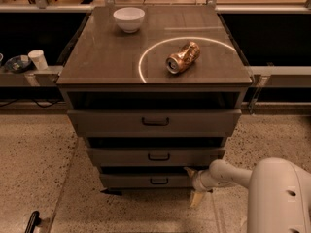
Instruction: Open bottom drawer
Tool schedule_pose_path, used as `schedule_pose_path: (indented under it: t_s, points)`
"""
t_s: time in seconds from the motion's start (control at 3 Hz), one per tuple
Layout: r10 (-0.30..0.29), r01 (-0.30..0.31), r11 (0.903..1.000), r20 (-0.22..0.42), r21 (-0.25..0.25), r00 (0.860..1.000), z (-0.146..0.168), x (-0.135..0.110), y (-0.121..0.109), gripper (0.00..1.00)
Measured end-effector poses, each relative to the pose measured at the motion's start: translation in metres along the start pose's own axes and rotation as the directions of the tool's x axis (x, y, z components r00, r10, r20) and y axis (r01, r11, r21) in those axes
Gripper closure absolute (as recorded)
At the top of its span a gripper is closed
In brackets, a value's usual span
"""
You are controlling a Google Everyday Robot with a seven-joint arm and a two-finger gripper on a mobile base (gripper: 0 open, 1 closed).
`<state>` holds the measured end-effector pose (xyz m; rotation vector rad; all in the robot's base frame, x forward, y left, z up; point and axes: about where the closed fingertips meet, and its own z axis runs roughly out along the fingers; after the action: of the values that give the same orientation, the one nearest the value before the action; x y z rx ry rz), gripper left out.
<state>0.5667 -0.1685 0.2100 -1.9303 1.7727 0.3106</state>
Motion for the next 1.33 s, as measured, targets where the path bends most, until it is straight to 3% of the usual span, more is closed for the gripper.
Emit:
schedule_pose_path:
  t_s: [0.33,0.67,1.33]
  points:
    - [0.02,-0.02,0.9997,-0.002,0.015,1.0,0.005,0.01,-0.009,0.01]
    - [0.033,-0.033,0.9994,-0.012,0.007,0.999,0.012,0.017,-0.012,0.2]
    - [0.047,-0.048,0.9979,-0.025,-0.043,0.999,0.024,0.025,0.0,0.24]
